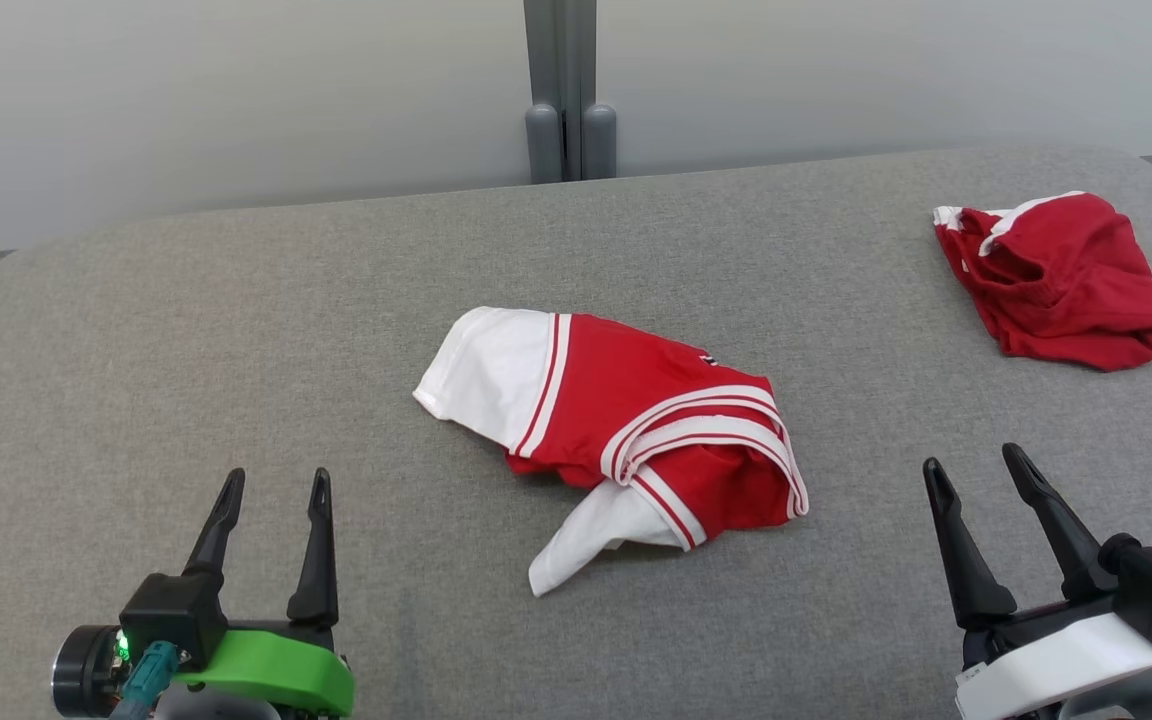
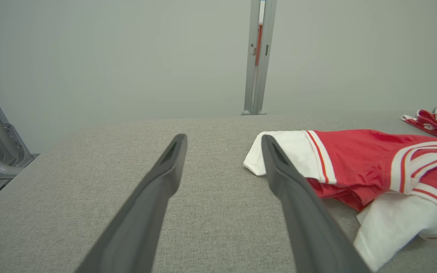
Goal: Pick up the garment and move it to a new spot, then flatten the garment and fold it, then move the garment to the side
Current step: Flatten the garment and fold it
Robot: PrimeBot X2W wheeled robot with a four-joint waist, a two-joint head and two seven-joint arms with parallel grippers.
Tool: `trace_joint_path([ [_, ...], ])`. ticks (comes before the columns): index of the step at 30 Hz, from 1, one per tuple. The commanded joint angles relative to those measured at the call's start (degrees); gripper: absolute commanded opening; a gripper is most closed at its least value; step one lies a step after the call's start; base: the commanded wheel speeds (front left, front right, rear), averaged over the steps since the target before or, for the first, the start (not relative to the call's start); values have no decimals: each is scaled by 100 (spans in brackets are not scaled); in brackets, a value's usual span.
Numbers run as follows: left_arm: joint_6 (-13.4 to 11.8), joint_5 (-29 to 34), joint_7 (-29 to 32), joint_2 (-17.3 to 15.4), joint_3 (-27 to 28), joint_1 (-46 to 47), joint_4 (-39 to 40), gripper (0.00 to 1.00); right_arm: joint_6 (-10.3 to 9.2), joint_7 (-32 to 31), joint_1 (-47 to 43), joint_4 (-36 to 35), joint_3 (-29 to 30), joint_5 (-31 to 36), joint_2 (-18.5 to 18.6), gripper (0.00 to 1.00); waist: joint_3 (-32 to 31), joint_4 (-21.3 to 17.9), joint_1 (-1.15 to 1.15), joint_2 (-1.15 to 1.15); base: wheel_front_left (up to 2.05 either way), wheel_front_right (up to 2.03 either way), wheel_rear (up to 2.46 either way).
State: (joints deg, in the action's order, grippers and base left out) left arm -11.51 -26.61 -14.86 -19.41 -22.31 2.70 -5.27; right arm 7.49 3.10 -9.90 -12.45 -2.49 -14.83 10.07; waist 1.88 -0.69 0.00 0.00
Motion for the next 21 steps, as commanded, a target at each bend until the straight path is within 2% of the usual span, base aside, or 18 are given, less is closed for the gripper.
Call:
trace_joint_path([
  [1, 39, -33, -17, -18, 11, -45, -29, 100, 0, -12, -12, -14, -4, 22, 7, 100, 0, 0, 0, 0, 0, 0, 0],
  [12, -32, 83, -6, 16, -56, 232, 61, 100, 0, -46, 120, -50, -44, 7, 117, 100, 250, 94, 0, 0, 0, 0, 0],
  [16, 1, 164, -16, 59, -81, 512, 148, 100, 0, -169, 410, -64, -315, -36, 351, 100, 589, 242, 0, 0, 0, 0, 0],
  [21, 64, 352, -33, 211, -126, 1037, 271, 100, 0, -518, 1228, 37, -1142, -198, 908, 100, 1206, 524, 0, 0, 0, 0, 0],
])
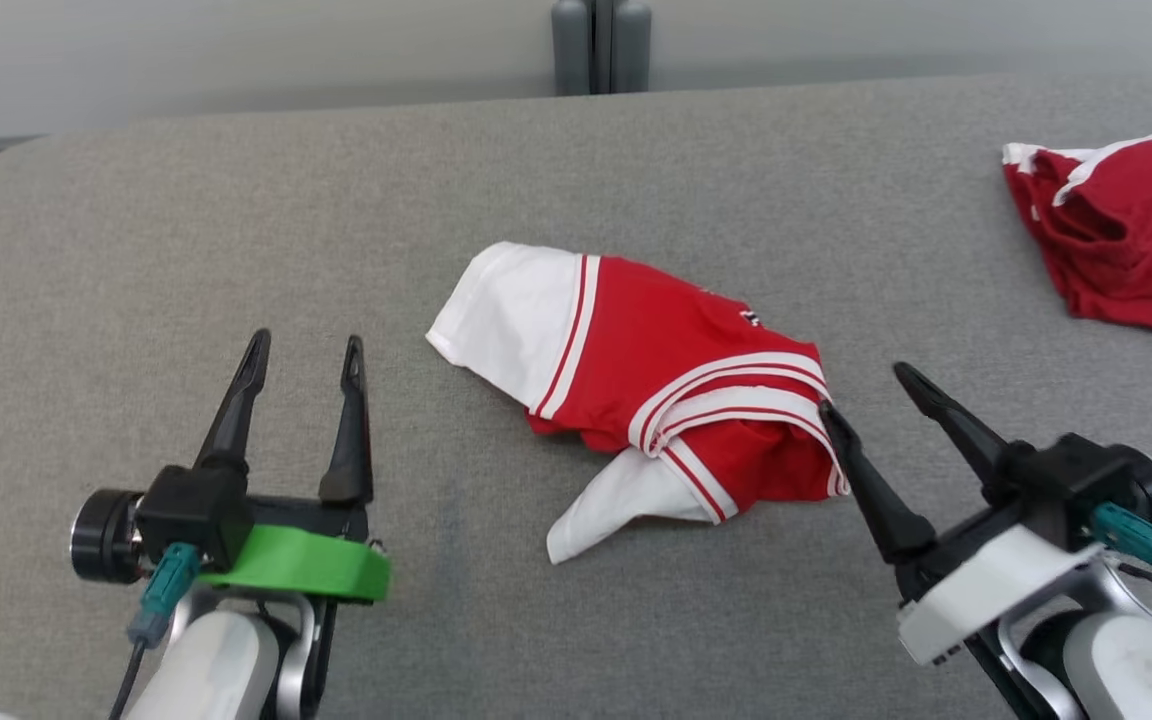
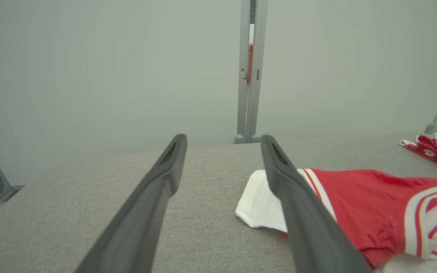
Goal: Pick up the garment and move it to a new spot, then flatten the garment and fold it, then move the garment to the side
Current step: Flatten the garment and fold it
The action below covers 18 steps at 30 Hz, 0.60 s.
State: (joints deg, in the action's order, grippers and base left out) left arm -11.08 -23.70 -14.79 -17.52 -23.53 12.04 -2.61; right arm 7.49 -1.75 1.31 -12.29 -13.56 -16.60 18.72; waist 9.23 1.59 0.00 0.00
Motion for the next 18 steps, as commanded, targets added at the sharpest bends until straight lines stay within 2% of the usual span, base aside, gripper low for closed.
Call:
trace_joint_path([
  [1, 49, 94, -43, 54, -18, 188, -5, 100, 0, -100, 269, 49, -218, -58, 143, 100, 560, 349, 0, 0, 0, 0, 0],
  [11, 247, 408, -40, 504, 89, 738, -99, 100, 0, -978, 2050, 474, -2332, -380, 1007, 100, 1157, 755, 0, 0, 0, 0, 0],
  [17, 374, 561, -40, 692, 262, 798, -126, 100, 0, -1481, 2798, 743, -2992, -193, 1255, 100, 1265, 790, 0, 0, 0, 0, 0],
  [18, 400, 584, -40, 711, 289, 796, -131, 100, 0, -1520, 2860, 779, -3048, -177, 1277, 46, 1273, 788, 0, 0, 0, 0, 0],
])
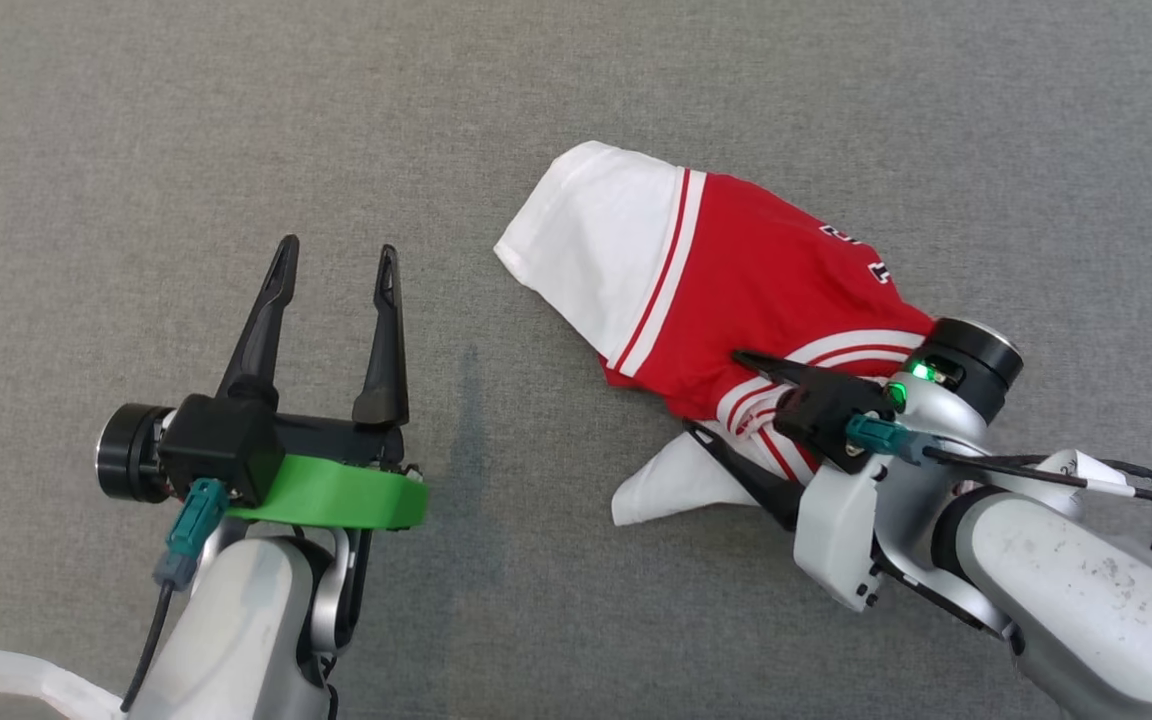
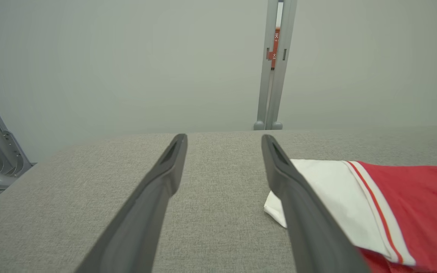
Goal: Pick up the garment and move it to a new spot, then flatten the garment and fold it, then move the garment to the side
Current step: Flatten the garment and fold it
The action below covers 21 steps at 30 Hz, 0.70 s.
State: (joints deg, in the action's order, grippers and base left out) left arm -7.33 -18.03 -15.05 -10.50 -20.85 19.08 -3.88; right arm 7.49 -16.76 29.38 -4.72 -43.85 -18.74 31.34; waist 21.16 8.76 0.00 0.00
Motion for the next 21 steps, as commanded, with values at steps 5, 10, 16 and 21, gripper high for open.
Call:
trace_joint_path([
  [5, 123, 166, -15, 108, 160, 67, 0, 100, 0, -14, 256, 127, -4, -33, 60, 0, 120, 26, 0, 0, 0, 0, 0],
  [10, 216, 284, -15, 169, 284, 72, 0, 100, -1, 368, 236, 170, 433, -154, -52, 0, 145, -48, 0, 0, 0, 0, 0],
  [16, 325, 388, -15, 245, 386, 81, -5, 100, 0, 940, 28, 398, 1603, -470, -365, 0, 167, -106, 0, 0, 0, 0, 0],
  [21, 400, 477, -8, 313, 414, 84, -17, 100, -2, 1275, -189, 944, 2950, -719, -776, 0, 234, -119, 0, 0, 0, 0, 0],
])
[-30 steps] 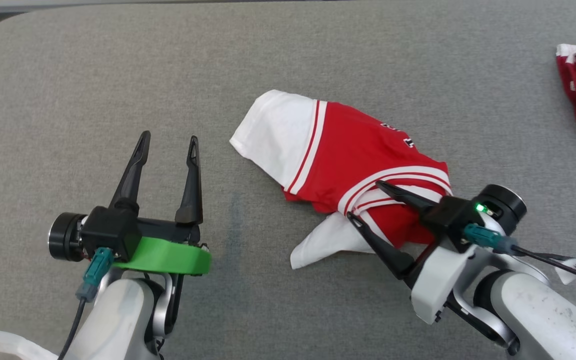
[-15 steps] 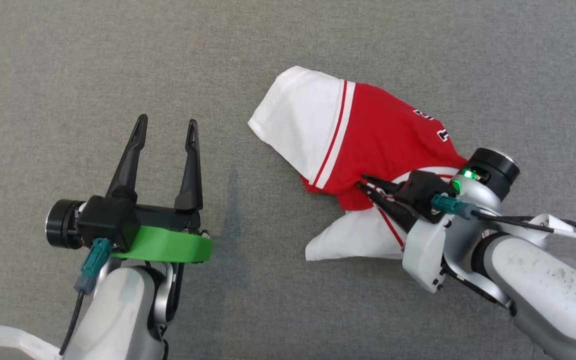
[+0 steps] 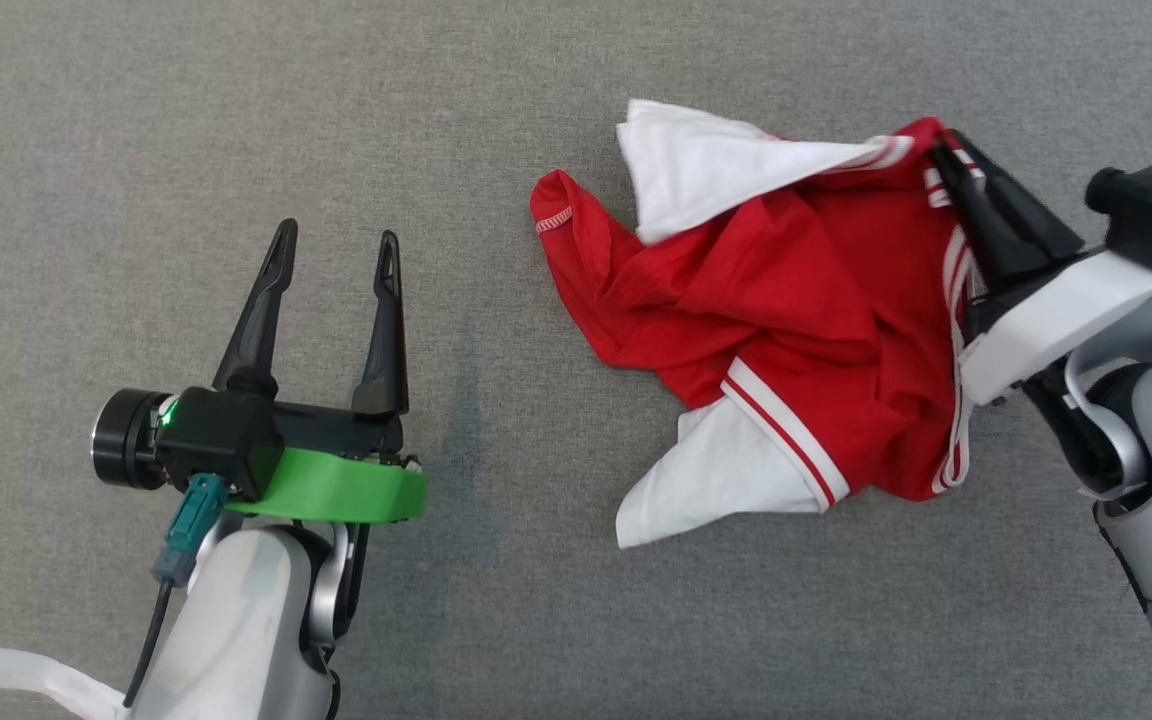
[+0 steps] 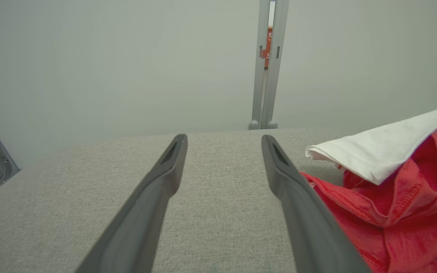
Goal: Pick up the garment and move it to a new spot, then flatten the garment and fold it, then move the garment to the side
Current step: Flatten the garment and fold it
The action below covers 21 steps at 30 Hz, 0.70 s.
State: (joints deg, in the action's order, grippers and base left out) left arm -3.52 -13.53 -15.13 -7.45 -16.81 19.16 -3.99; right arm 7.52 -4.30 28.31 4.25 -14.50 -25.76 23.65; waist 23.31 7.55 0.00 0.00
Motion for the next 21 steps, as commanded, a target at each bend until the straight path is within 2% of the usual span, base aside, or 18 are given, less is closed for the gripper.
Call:
trace_joint_path([
  [1, 36, 41, 0, 16, 11, 81, -13, 100, -6, 88, -131, 153, 236, -83, -91, 0, 37, 5, 0, 0, 0, 0, 0],
  [6, 95, 119, 0, 67, 39, 123, -40, 100, -3, 439, -361, 937, 1462, -438, -506, 0, 136, 16, 0, 0, 0, 0, 0],
  [9, 109, 149, 0, 85, 75, 105, -43, 100, -2, 651, -394, 1311, 1880, -673, -677, 0, 167, -4, 0, 0, 0, 0, 0],
  [10, 120, 158, 0, 94, 88, 92, -47, 100, -2, 738, -406, 1391, 1924, -713, -699, 39, 168, -15, 0, 0, 0, 0, 0],
  [11, 123, 172, 0, 89, 109, 70, -49, 100, -2, 830, -431, 1435, 1926, -677, -675, 98, 165, -37, 0, 0, 0, 0, 0],
  [17, 108, 212, 0, 82, 241, -110, -76, 100, -3, 1626, -648, 1003, 1563, -129, -433, 100, 15, -203, 0, 0, 0, 0, 0],
  [21, 89, 217, 0, 55, 348, -236, -106, 100, -3, 1808, -968, 427, 1415, 363, -360, 100, -176, -328, 0, 0, 0, 0, 0],
])
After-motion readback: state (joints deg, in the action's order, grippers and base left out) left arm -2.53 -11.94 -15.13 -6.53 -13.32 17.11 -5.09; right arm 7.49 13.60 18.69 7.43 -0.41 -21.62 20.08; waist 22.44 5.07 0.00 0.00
